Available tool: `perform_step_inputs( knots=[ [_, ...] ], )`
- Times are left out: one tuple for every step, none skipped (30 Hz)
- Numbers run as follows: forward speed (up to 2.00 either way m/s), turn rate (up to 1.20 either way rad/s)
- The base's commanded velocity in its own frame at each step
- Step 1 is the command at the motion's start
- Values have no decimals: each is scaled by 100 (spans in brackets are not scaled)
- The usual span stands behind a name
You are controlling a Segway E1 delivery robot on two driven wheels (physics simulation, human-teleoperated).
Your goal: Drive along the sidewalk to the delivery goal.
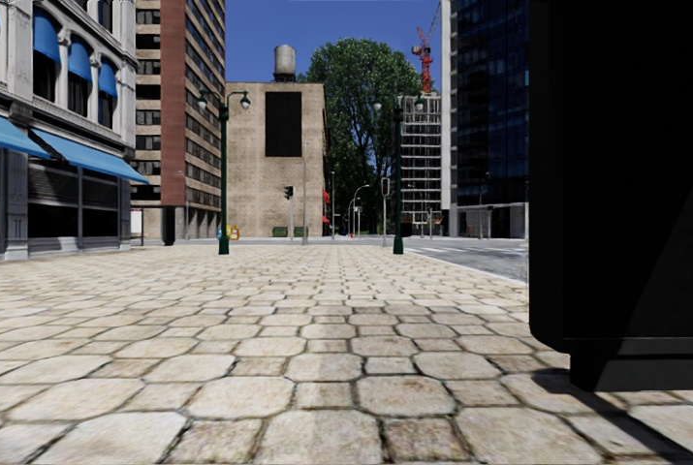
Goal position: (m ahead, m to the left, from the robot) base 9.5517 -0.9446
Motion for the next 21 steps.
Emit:
perform_step_inputs(
  knots=[
    [200,0],
    [200,0],
    [200,0],
    [200,0],
    [200,0],
    [200,0],
    [200,0],
    [200,0],
    [200,0],
    [200,0],
    [200,-2],
    [200,-5],
    [200,-8],
    [200,-13],
    [200,-16],
    [200,-17],
    [200,-18],
    [200,-20],
    [200,-22],
    [200,-23],
    [200,-23]
  ],
)
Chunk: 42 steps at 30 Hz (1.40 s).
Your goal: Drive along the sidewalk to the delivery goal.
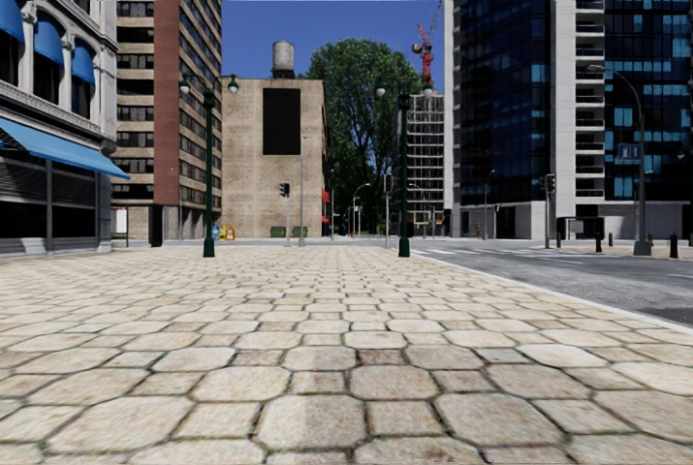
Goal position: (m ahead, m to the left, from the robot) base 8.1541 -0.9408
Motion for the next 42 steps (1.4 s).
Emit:
perform_step_inputs(
  knots=[
    [200,-23],
    [200,-23],
    [200,-23],
    [200,-23],
    [200,-23],
    [200,-23],
    [200,-23],
    [200,-23],
    [200,-23],
    [200,-23],
    [200,-23],
    [200,-23],
    [200,-23],
    [200,-23],
    [200,-23],
    [200,-23],
    [200,-23],
    [200,-20],
    [200,-9],
    [200,-1],
    [200,0],
    [200,0],
    [200,0],
    [200,0],
    [200,0],
    [200,0],
    [200,0],
    [200,0],
    [200,0],
    [200,0],
    [200,0],
    [200,0],
    [200,0],
    [200,0],
    [200,0],
    [200,0],
    [200,0],
    [200,0],
    [200,0],
    [200,0],
    [200,0],
    [200,0]
  ],
)
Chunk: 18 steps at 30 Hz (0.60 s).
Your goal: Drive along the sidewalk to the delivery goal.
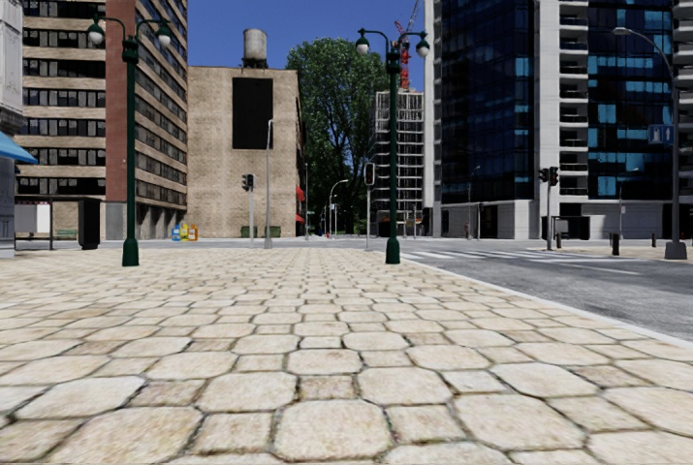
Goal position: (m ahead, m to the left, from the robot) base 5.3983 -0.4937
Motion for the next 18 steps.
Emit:
perform_step_inputs(
  knots=[
    [200,0],
    [200,0],
    [200,0],
    [200,0],
    [200,0],
    [200,0],
    [200,0],
    [200,0],
    [200,-1],
    [200,-6],
    [200,-9],
    [200,-10],
    [200,-11],
    [200,-13],
    [200,-14],
    [200,-16],
    [200,-16],
    [200,-20]
  ],
)
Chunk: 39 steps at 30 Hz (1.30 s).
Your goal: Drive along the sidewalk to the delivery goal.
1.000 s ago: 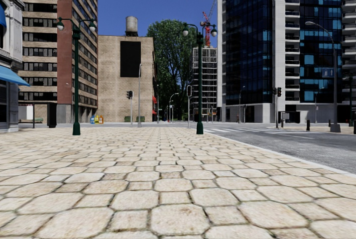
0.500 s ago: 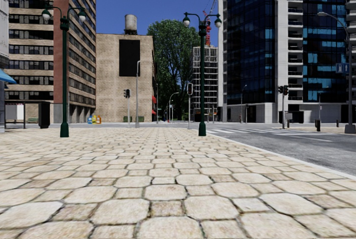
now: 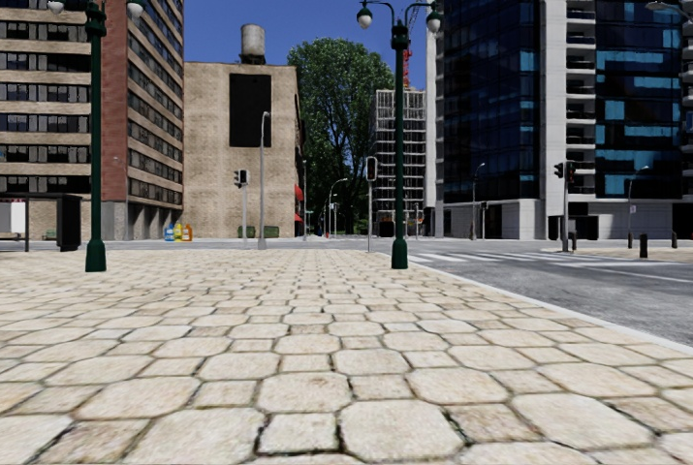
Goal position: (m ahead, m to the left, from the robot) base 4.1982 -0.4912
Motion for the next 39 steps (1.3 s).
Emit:
perform_step_inputs(
  knots=[
    [200,-22],
    [200,-22],
    [200,-24],
    [200,-24],
    [200,-24],
    [200,-24],
    [200,-24],
    [200,-24],
    [200,-24],
    [200,-24],
    [200,-24],
    [200,-24],
    [200,-24],
    [200,-24],
    [200,-24],
    [200,-24],
    [200,-24],
    [200,-23],
    [200,-15],
    [200,0],
    [200,0],
    [200,0],
    [200,0],
    [200,0],
    [200,0],
    [200,0],
    [200,0],
    [200,-9],
    [200,-9],
    [200,-21],
    [200,-22],
    [200,-22],
    [200,-25],
    [200,-25],
    [194,-27],
    [174,-29],
    [174,-29],
    [168,-32],
    [166,-33]
  ],
)
